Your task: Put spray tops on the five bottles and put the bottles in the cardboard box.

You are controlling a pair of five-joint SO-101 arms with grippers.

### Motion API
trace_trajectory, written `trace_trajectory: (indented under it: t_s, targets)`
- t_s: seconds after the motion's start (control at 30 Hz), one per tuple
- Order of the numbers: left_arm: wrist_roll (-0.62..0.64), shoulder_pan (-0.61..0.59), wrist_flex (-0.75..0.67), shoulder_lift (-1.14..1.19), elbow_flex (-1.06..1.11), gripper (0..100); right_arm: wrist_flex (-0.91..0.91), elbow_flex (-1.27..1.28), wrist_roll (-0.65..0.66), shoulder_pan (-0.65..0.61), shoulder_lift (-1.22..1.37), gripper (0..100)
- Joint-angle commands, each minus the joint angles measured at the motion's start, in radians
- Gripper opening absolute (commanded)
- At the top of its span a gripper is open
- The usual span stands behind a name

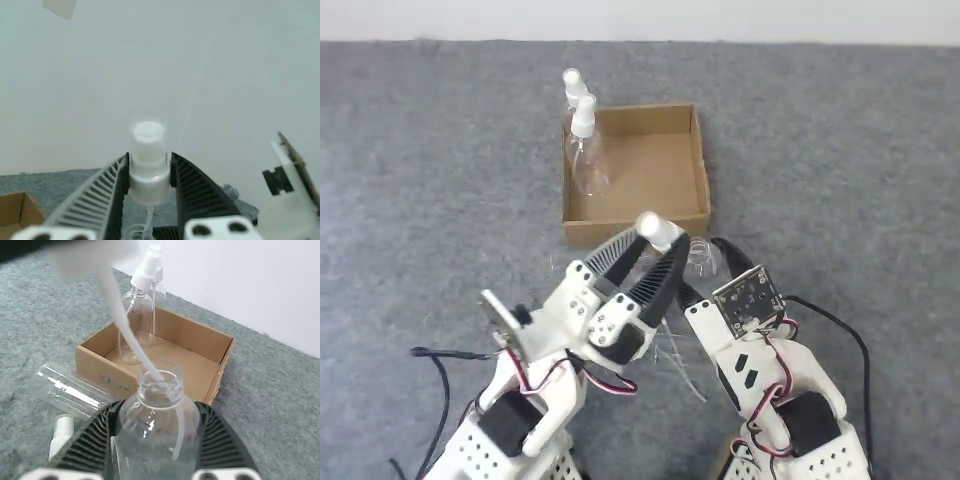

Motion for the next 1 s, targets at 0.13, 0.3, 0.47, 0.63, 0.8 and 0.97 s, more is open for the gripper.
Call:
trace_trajectory:
  t_s: [0.13,0.3,0.47,0.63,0.8,0.97]
  targets:
    - [-0.023,0.014,0.021,-0.014,-0.008,1,-0.033,0.012,0.124,-0.039,-0.004,4.0]
    - [-0.023,0.014,0.071,-0.014,-0.013,1,-0.033,0.014,0.137,-0.041,-0.016,4.0]
    - [-0.023,0.014,0.092,-0.014,-0.007,2,-0.031,0.009,0.137,-0.044,-0.016,4.0]
    - [-0.026,0.014,0.123,-0.014,0.004,2,-0.031,0.006,0.137,-0.044,-0.016,4.0]
    - [-0.049,0.015,0.127,-0.014,0.022,2,-0.031,-0.011,0.137,-0.045,-0.016,4.0]
    - [-0.049,0.02,0.127,-0.014,0.053,2,-0.033,-0.014,0.137,-0.053,-0.016,0.7]
